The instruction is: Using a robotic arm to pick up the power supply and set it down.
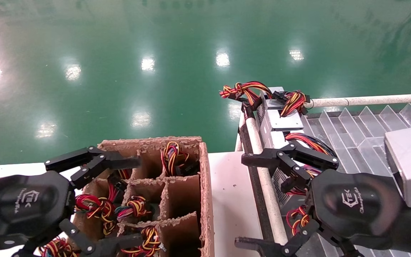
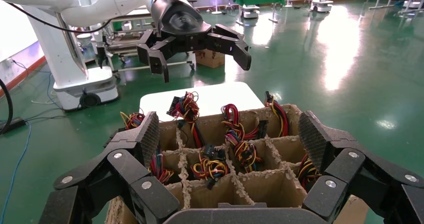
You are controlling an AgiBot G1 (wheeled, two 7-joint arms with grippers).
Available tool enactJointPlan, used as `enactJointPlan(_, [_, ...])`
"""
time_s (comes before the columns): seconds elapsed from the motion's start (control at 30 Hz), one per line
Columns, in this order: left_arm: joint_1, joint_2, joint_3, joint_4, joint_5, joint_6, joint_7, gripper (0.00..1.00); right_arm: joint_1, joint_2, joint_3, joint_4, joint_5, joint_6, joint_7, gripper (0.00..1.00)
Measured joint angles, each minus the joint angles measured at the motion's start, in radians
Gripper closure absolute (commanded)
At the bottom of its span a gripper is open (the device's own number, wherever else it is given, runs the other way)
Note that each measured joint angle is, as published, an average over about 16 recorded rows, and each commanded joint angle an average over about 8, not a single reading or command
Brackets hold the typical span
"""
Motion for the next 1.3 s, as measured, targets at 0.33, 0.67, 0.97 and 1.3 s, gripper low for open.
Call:
enactJointPlan(0.33, [0.0, 0.0, 0.0, 0.0, 0.0, 0.0, 0.0, 0.0, 0.0, 0.0, 0.0, 0.0, 0.0, 0.0, 0.0, 0.0])
enactJointPlan(0.67, [0.0, 0.0, 0.0, 0.0, 0.0, 0.0, 0.0, 0.25, 0.0, 0.0, 0.0, 0.0, 0.0, 0.0, 0.0, 0.0])
enactJointPlan(0.97, [0.0, 0.0, 0.0, 0.0, 0.0, 0.0, 0.0, 1.0, 0.0, -0.002, -0.002, -0.005, -0.006, 0.0, -0.003, 0.0])
enactJointPlan(1.3, [0.0, 0.0, 0.0, 0.0, 0.0, 0.0, 0.0, 1.0, 0.039, -0.056, -0.038, -0.085, -0.061, -0.004, -0.022, 0.0])
